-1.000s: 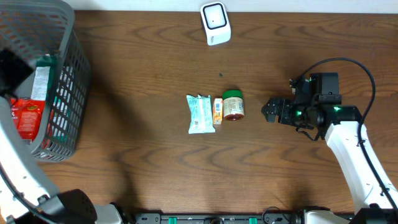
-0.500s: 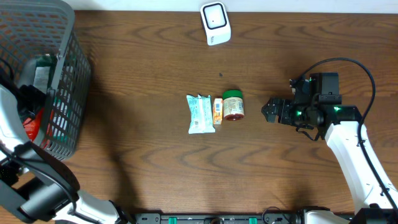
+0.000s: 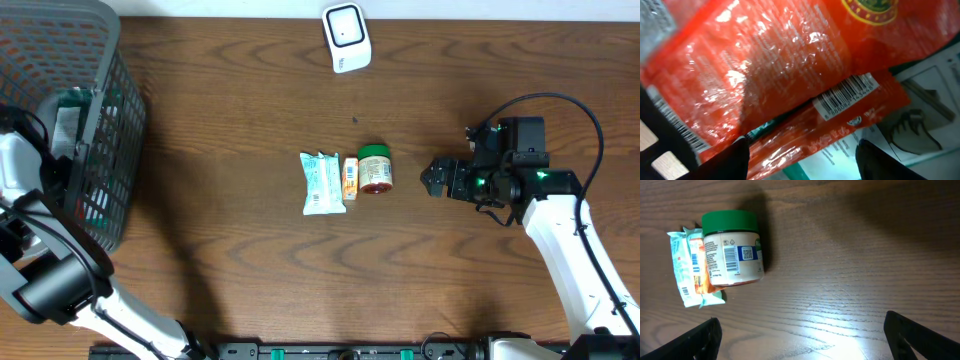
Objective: Scan the item barcode
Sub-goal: 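Move the left gripper back into the basket toward the red snack packet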
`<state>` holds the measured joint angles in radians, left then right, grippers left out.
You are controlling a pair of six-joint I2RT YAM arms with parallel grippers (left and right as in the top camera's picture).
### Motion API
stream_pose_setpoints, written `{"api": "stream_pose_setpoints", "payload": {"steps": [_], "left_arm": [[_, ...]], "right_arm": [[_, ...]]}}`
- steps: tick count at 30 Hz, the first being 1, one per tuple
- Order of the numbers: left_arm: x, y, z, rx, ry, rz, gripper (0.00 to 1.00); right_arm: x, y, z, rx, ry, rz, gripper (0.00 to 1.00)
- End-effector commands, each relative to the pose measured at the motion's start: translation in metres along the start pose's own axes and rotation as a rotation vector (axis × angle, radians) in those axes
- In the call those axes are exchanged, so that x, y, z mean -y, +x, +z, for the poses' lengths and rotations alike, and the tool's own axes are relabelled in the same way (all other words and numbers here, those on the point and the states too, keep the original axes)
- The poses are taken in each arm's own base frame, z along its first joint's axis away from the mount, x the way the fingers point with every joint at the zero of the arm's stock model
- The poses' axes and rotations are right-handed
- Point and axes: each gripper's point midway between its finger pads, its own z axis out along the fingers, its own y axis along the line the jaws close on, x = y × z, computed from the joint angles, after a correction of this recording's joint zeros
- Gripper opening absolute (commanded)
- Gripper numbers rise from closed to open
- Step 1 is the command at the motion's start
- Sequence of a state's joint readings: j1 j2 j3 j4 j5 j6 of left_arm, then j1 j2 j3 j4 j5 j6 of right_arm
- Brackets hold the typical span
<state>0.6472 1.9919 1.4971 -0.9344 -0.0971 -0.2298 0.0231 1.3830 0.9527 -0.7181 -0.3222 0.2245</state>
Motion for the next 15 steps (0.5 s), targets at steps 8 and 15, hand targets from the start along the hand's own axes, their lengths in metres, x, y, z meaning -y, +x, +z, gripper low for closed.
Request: {"api": "stream_pose_setpoints", "payload": {"steps": [8, 15], "left_arm": [[-0.002, 0.009, 0.013, -0.044, -0.009, 0.014, 0.62], [-0.001, 0.014, 0.019, -0.057, -0.007, 0.016, 0.62]], "right_arm": [[-0.007, -0.003, -0.002, 0.007, -0.015, -0.008, 0.99], [-0.007, -0.003, -0.002, 0.007, -0.014, -0.008, 0.99]]}}
